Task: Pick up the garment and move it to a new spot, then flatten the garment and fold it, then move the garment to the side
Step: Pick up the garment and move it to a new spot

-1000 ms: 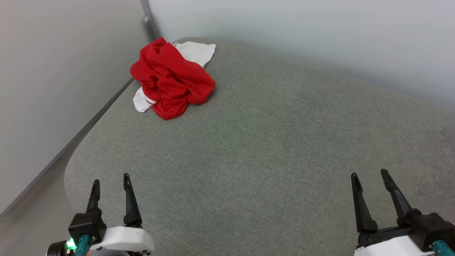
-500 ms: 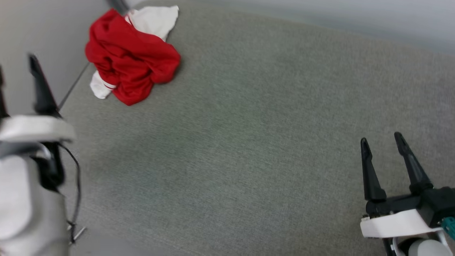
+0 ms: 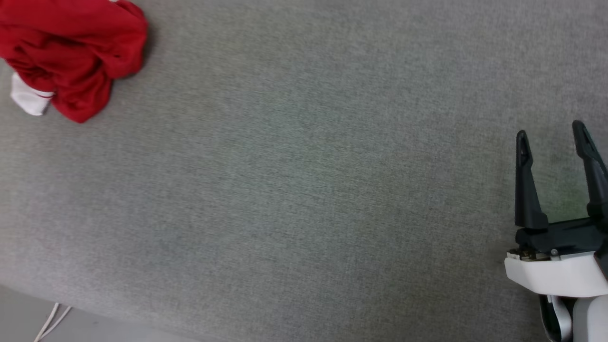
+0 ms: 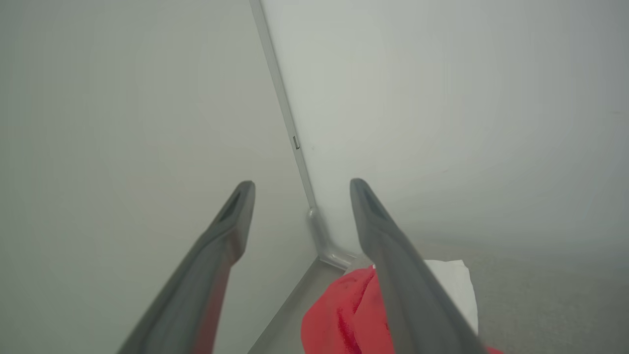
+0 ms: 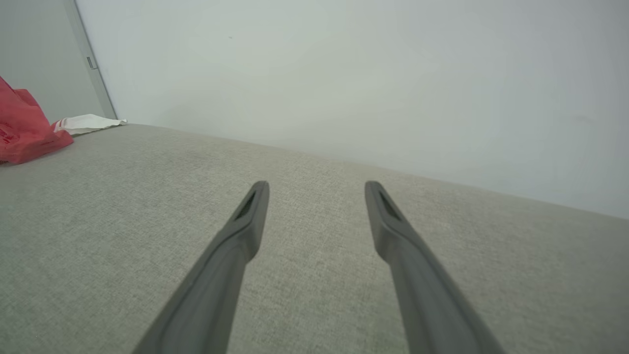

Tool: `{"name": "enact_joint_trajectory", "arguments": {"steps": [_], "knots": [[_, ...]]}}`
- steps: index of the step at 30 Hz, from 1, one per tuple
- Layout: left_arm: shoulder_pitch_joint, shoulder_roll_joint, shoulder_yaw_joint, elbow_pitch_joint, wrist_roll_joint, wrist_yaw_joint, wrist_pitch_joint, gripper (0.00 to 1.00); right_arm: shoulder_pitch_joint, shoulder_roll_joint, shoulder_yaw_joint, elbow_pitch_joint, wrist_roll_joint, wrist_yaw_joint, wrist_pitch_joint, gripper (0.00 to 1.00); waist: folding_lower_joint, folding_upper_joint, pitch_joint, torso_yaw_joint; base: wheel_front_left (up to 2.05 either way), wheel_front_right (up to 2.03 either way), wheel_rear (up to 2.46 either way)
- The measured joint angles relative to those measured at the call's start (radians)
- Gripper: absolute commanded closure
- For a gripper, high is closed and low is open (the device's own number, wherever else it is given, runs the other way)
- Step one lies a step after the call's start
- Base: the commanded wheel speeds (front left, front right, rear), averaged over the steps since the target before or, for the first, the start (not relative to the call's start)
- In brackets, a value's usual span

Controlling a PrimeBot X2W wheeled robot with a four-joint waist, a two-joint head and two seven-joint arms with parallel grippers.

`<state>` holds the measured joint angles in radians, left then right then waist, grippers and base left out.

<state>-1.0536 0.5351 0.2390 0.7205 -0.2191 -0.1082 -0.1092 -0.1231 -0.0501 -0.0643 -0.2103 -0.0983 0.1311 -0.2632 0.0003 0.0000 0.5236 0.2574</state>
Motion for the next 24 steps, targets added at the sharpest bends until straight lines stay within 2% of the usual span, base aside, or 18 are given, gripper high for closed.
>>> {"name": "enact_joint_trajectory", "arguments": {"steps": [3, 7, 11, 15, 16, 20, 24], "knots": [[-0.071, 0.038, -0.038, 0.077, -0.014, -0.013, 0.103, 0.00, -0.004, 0.000, -0.004, -0.020, -0.009, 0.000, 0.000, 0.00, -0.0001, 0.0000, 0.041, -0.019, 0.00, 0.00, 0.00], [-0.130, 0.059, -0.111, 0.158, -0.079, -0.020, 0.273, 0.00, -0.017, 0.000, -0.002, -0.045, -0.017, 0.000, 0.000, 0.00, 0.0000, 0.0000, 0.085, -0.040, 0.00, 0.00, 0.00], [-0.152, 0.064, -0.203, 0.174, -0.236, -0.021, 0.472, 0.00, -0.025, 0.000, 0.008, -0.063, -0.019, 0.000, 0.000, 0.00, 0.0000, 0.0000, 0.119, -0.058, 0.00, 0.00, 0.00], [-0.150, 0.114, -0.272, 0.153, -0.386, -0.021, 0.677, 0.00, -0.040, 0.000, 0.018, -0.082, -0.023, 0.000, 0.000, 0.00, -0.0001, 0.0000, 0.149, -0.076, 0.00, 0.00, 0.00], [-0.132, 0.125, -0.310, 0.125, -0.500, -0.021, 0.828, 0.00, -0.041, 0.000, 0.018, -0.091, -0.026, 0.000, 0.000, 0.00, -0.0001, 0.0000, 0.172, -0.087, 0.00, 0.00, 0.00], [-0.088, 0.154, -0.361, 0.087, -0.586, -0.021, 0.934, 0.00, -0.047, 0.000, 0.021, -0.094, -0.027, 0.000, 0.000, 0.00, -0.0001, 0.0000, 0.201, -0.095, 0.00, 0.00, 0.00], [-0.065, 0.174, -0.385, 0.066, -0.622, -0.021, 0.944, 0.00, -0.058, 0.000, 0.030, -0.095, -0.028, 0.000, -0.001, 0.00, -0.0002, 0.0000, 0.218, -0.101, 0.00, 0.00, 0.00]]}}
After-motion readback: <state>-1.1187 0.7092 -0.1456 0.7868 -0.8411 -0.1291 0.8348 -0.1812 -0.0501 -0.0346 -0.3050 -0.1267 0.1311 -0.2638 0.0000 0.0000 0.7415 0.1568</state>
